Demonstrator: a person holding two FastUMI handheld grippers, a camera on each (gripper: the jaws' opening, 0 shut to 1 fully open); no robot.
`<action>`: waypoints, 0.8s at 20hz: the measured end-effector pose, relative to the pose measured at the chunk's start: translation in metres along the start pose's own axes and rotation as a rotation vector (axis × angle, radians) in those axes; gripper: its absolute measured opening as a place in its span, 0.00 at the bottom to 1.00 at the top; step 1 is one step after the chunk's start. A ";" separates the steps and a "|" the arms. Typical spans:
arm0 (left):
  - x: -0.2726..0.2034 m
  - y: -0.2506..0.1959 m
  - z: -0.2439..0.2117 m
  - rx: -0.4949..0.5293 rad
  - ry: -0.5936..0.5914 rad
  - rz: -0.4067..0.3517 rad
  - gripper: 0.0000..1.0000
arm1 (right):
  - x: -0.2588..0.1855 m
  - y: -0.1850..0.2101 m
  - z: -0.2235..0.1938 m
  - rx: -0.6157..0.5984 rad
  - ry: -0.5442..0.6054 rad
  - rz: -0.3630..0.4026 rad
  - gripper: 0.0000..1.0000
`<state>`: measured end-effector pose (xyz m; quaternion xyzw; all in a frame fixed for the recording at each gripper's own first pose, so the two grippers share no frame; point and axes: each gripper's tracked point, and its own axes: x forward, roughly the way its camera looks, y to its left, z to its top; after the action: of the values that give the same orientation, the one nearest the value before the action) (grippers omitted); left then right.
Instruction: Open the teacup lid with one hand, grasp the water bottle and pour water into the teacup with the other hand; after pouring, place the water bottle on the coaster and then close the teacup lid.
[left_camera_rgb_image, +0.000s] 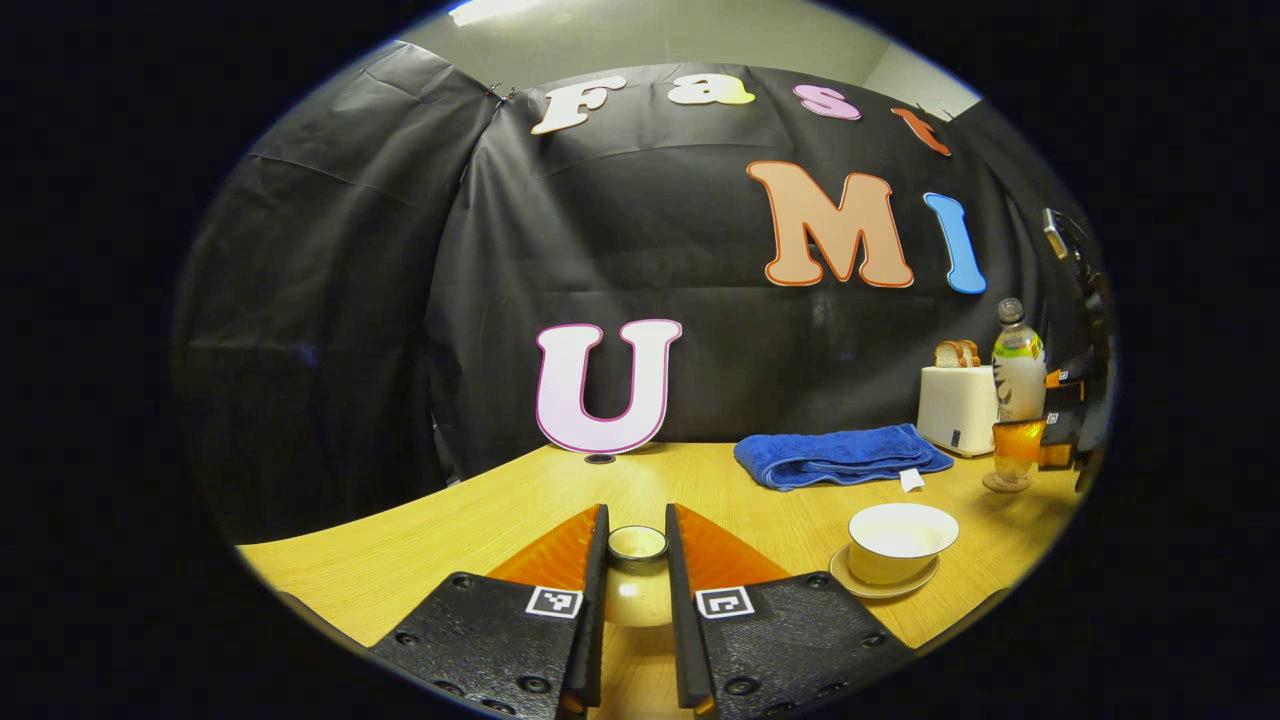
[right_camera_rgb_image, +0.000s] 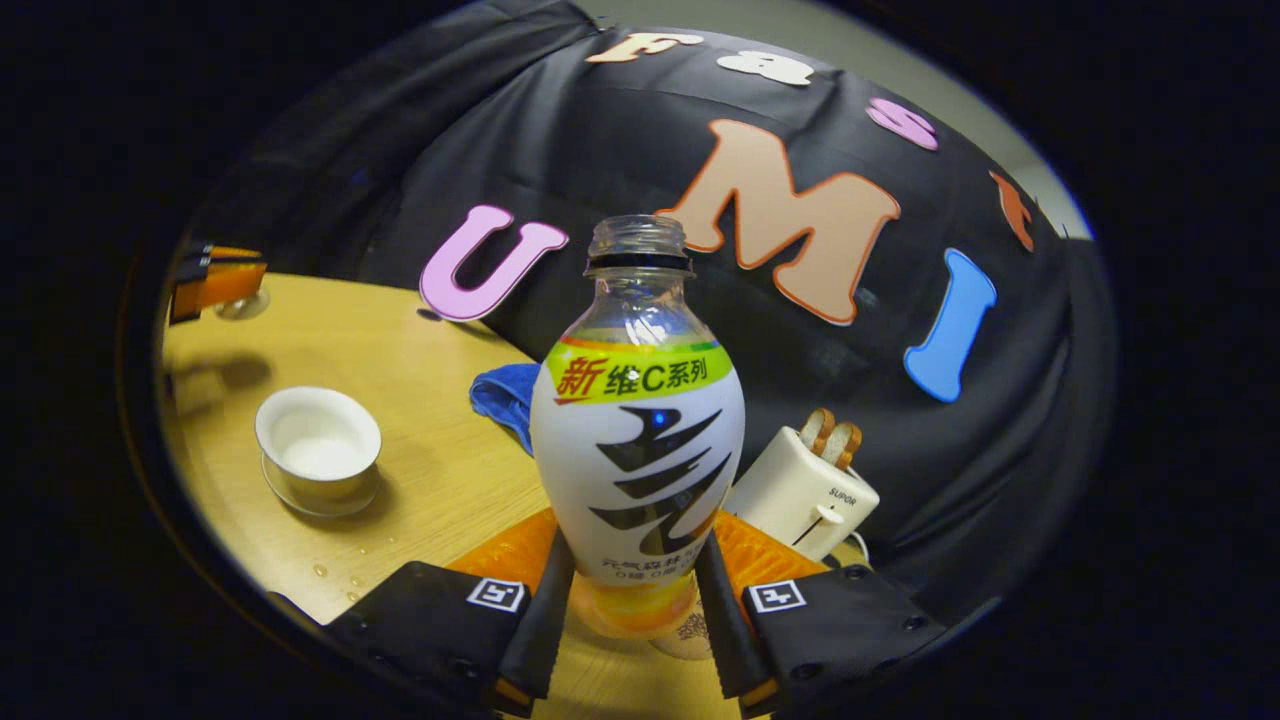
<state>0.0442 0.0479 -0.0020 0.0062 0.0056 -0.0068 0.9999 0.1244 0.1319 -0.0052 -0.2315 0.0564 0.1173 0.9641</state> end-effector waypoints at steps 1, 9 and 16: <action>0.000 0.000 -0.001 0.000 0.000 0.000 0.27 | 0.003 -0.009 -0.003 0.044 0.001 -0.002 0.64; 0.000 0.001 -0.001 0.000 0.000 -0.001 0.26 | 0.020 -0.055 -0.027 0.262 0.027 -0.043 0.66; 0.001 0.000 -0.001 0.000 0.000 -0.001 0.27 | 0.033 -0.074 -0.060 0.368 0.082 -0.072 0.66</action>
<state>0.0448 0.0481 -0.0026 0.0063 0.0057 -0.0073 0.9999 0.1717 0.0466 -0.0320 -0.0576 0.1081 0.0610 0.9906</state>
